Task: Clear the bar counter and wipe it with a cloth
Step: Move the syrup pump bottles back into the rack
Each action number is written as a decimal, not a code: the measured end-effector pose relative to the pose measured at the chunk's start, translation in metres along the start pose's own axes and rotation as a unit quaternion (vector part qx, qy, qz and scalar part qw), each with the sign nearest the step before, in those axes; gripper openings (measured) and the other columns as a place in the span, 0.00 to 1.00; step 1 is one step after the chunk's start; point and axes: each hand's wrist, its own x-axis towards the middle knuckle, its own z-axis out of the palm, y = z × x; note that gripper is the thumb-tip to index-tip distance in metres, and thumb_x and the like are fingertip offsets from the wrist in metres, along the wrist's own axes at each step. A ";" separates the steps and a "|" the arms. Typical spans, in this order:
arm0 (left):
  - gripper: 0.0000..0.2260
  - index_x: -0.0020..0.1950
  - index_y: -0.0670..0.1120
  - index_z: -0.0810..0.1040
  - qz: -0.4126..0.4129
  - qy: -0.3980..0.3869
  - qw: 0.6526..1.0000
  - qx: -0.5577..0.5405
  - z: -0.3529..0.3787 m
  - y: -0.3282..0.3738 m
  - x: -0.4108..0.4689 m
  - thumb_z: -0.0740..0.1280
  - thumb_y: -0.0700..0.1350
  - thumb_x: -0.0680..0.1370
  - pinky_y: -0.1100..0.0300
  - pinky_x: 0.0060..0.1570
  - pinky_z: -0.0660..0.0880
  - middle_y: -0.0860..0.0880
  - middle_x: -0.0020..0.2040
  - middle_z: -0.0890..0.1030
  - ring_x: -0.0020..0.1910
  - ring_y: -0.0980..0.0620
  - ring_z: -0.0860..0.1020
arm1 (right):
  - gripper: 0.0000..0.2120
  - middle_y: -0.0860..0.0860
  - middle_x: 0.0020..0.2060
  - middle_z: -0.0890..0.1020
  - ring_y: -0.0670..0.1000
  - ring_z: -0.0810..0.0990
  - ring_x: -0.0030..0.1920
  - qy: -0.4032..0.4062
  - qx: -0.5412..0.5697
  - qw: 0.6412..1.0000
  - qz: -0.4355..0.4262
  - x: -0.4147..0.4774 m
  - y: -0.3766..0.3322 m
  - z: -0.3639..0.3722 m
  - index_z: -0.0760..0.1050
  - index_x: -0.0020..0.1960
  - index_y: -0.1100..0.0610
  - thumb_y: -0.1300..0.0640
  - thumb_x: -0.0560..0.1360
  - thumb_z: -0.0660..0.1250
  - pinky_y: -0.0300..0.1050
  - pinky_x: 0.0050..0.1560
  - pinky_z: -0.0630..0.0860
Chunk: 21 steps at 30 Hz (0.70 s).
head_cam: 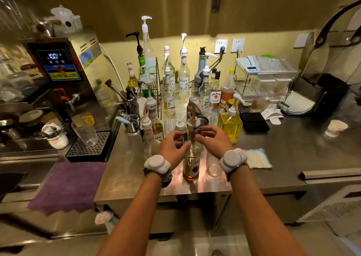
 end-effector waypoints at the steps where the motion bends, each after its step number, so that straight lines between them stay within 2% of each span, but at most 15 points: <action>1: 0.22 0.63 0.49 0.73 -0.009 -0.008 1.000 0.008 0.003 -0.002 0.003 0.75 0.50 0.71 0.60 0.51 0.78 0.54 0.55 0.78 0.53 0.55 0.79 | 0.21 0.52 0.57 0.82 0.52 0.80 0.59 -0.003 -0.009 1.000 0.002 0.004 0.000 0.002 0.77 0.62 0.54 0.58 0.70 0.77 0.55 0.64 0.78; 7: 0.31 0.69 0.47 0.70 -0.047 -0.049 0.994 0.084 0.017 -0.018 0.008 0.76 0.53 0.69 0.51 0.59 0.77 0.49 0.62 0.78 0.59 0.51 0.77 | 0.21 0.51 0.57 0.84 0.53 0.80 0.60 -0.040 -0.032 0.999 -0.018 0.022 0.005 0.013 0.79 0.60 0.54 0.57 0.69 0.78 0.57 0.65 0.77; 10: 0.32 0.71 0.48 0.69 -0.048 -0.060 0.992 0.102 0.021 -0.023 0.006 0.75 0.53 0.70 0.51 0.62 0.74 0.48 0.64 0.77 0.62 0.49 0.76 | 0.17 0.51 0.56 0.84 0.54 0.81 0.60 -0.053 -0.031 0.998 -0.023 0.029 0.008 0.017 0.80 0.58 0.52 0.56 0.70 0.78 0.59 0.65 0.76; 13: 0.30 0.71 0.48 0.69 -0.055 -0.073 0.992 0.087 0.024 -0.027 0.005 0.74 0.52 0.71 0.58 0.58 0.73 0.50 0.64 0.77 0.62 0.51 0.75 | 0.16 0.51 0.53 0.86 0.53 0.82 0.58 -0.059 -0.019 0.997 -0.035 0.034 0.013 0.019 0.81 0.56 0.52 0.57 0.70 0.78 0.58 0.65 0.77; 16: 0.25 0.67 0.48 0.71 -0.056 -0.051 0.995 0.070 0.026 -0.027 0.006 0.73 0.51 0.73 0.64 0.50 0.72 0.50 0.59 0.79 0.55 0.54 0.77 | 0.15 0.52 0.49 0.87 0.53 0.84 0.56 -0.068 0.001 0.997 -0.036 0.037 0.014 0.018 0.82 0.54 0.53 0.57 0.69 0.79 0.58 0.63 0.78; 21: 0.23 0.66 0.47 0.73 -0.063 -0.034 0.995 0.071 0.027 -0.024 0.010 0.73 0.50 0.73 0.58 0.53 0.76 0.48 0.59 0.79 0.55 0.51 0.78 | 0.15 0.54 0.47 0.88 0.52 0.86 0.53 -0.074 0.029 0.996 -0.039 0.039 0.013 0.018 0.82 0.51 0.54 0.62 0.67 0.80 0.57 0.61 0.80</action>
